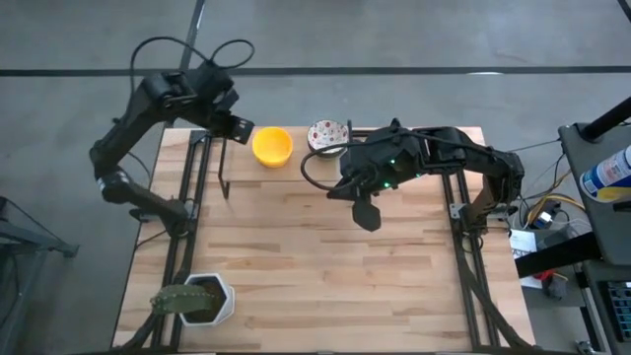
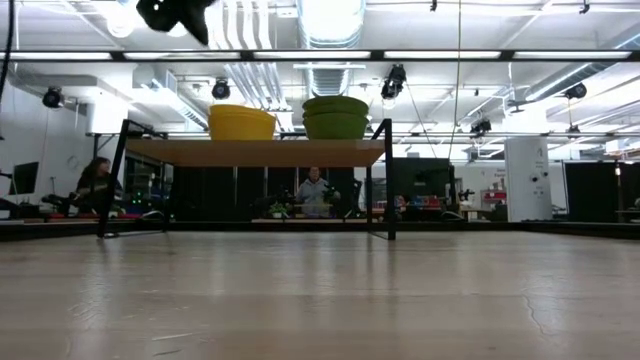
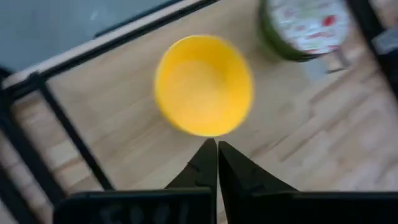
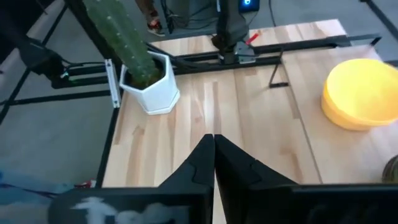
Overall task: Pick & Place Mini bowls
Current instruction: Return to Home Position
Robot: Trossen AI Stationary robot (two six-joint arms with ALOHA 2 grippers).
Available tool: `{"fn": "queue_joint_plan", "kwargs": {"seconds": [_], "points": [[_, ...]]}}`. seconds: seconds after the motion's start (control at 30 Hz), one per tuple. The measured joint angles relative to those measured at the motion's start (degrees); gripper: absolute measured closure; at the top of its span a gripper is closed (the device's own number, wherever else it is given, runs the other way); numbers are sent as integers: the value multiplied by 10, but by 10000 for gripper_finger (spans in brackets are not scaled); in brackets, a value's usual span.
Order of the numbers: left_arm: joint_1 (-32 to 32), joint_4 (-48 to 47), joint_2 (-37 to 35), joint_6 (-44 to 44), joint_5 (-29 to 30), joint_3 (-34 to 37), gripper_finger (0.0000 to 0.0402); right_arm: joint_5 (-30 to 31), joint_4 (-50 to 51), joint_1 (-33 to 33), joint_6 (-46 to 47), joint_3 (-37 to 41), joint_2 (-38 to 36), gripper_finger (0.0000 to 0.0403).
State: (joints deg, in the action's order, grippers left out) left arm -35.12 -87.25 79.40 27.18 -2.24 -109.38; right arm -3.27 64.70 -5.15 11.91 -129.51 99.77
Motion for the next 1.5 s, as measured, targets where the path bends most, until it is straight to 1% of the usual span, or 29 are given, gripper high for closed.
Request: {"fn": "queue_joint_plan", "kwargs": {"seconds": [0.13, 0.23, 0.3, 0.47, 0.63, 0.77, 0.87, 0.93, 1.03, 1.1, 1.17, 1.2, 1.27, 1.37, 1.43, 1.5], "points": [[54, 43, -30, -1, -1, 2, 400, 6, -11, 2, -16, 0, 0, 394], [107, 105, -54, -6, -1, 18, 401, 4, -31, 3, -28, 0, 0, 394], [143, 154, -72, -16, -2, 42, 401, 2, -43, 4, -34, 0, -2, 394], [226, 284, -125, -26, -2, 141, 401, 3, -62, 6, -37, 11, -12, 394], [283, 428, -199, -7, 8, 259, 401, 3, -121, 7, -38, 58, -38, 395], [311, 533, -273, 3, 12, 350, 401, 3, -185, 7, -31, 136, -80, 395], [327, 610, -333, 19, 10, 416, 401, 3, -251, 7, -20, 219, -124, 394], [332, 637, -371, 27, 11, 458, 401, 4, -299, 7, -18, 279, -156, 394], [333, 633, -423, 3, 11, 513, 401, 5, -370, 7, -15, 369, -207, 394], [333, 607, -455, -32, 11, 545, 401, 16, -381, 8, -16, 415, -232, 394], [333, 578, -485, -31, 3, 575, 401, 43, -374, 8, -32, 457, -251, 394], [334, 579, -496, -30, -9, 589, 401, 48, -371, 9, -38, 476, -260, 394], [334, 599, -519, -59, -24, 621, 401, 49, -376, 9, -25, 513, -278, 394], [334, 639, -552, -119, -29, 666, 401, 50, -438, 8, -7, 580, -308, 394], [334, 637, -573, -118, -25, 699, 401, 50, -492, 8, 2, 633, -328, 394], [334, 631, -593, -75, -13, 736, 401, 50, -542, 8, 10, 688, -348, 394]]}}
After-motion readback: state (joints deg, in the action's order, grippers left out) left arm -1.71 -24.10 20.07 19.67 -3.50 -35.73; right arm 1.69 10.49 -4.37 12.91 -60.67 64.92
